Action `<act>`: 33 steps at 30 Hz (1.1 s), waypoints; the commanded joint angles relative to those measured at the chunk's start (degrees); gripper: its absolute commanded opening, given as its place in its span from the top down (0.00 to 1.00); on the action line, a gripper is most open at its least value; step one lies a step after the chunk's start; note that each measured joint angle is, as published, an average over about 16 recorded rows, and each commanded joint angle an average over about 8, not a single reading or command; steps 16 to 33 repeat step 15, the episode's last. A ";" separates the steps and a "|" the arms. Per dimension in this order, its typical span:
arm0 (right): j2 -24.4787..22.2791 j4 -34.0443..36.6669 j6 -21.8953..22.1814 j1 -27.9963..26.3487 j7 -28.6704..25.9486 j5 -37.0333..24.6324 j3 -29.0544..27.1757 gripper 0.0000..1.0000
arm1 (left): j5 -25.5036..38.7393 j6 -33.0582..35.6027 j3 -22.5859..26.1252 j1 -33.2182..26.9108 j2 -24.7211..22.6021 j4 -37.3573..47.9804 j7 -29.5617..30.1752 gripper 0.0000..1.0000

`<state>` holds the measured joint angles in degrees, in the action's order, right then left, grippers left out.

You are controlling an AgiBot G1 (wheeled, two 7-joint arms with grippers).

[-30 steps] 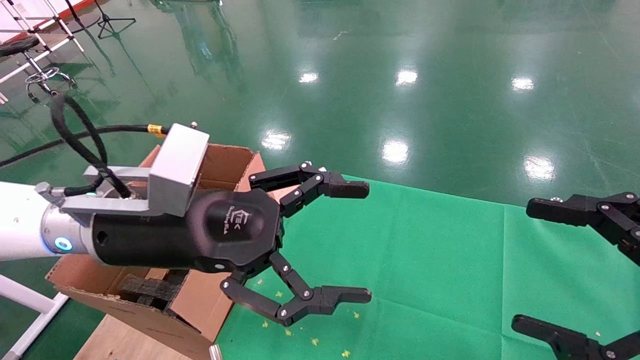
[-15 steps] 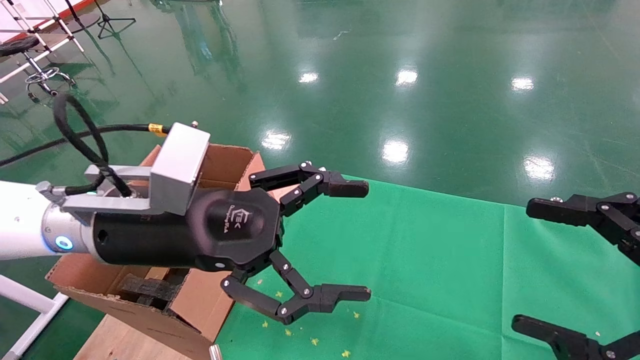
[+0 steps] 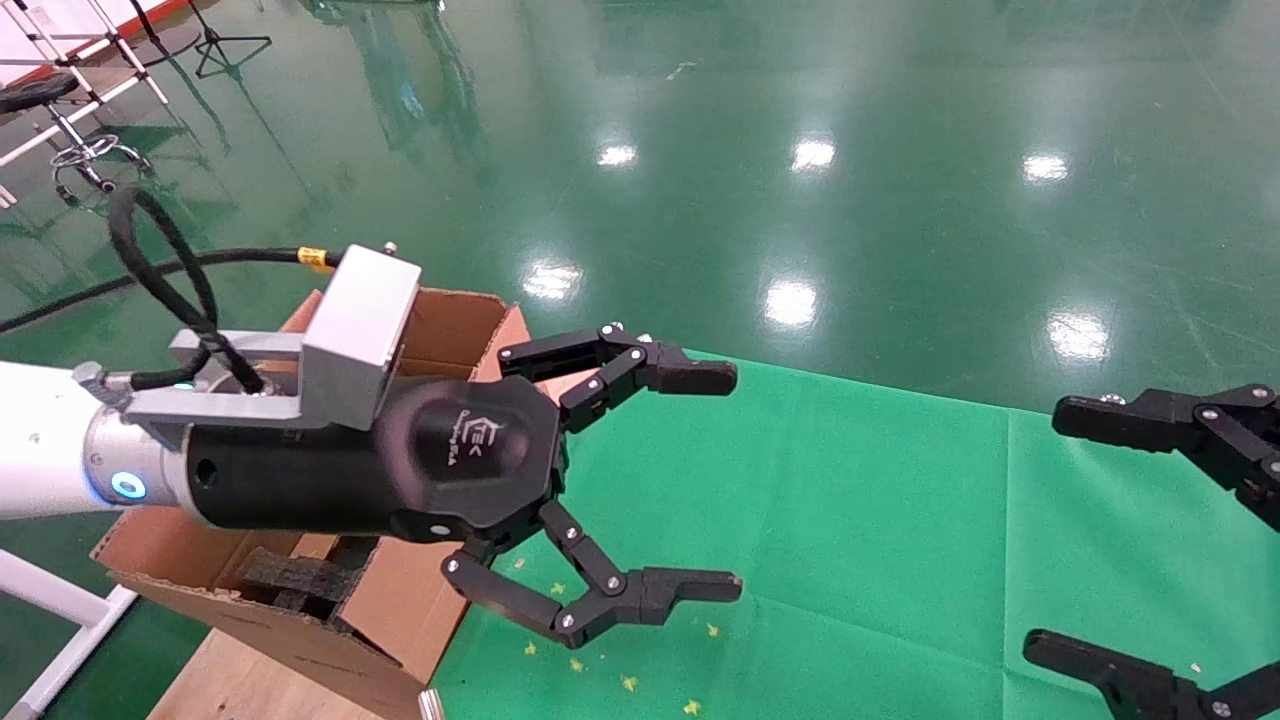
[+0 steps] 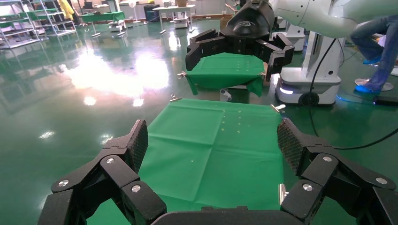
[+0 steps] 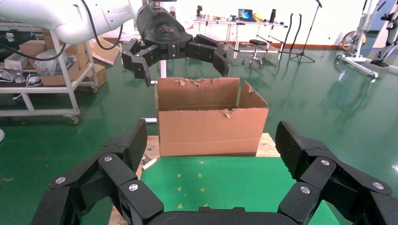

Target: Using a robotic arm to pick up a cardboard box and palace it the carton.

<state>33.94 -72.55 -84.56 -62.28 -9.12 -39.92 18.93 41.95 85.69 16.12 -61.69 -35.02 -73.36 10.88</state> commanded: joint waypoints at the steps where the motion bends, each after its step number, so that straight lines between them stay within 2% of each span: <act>1: 0.00 0.00 0.00 0.00 0.00 0.00 0.00 0.00 | 0.00 0.00 0.01 -0.01 0.00 0.01 0.01 0.00; 33: 0.00 0.00 0.00 0.00 0.00 0.00 0.00 0.00 | 0.05 0.00 0.01 -0.04 0.00 0.06 0.02 0.00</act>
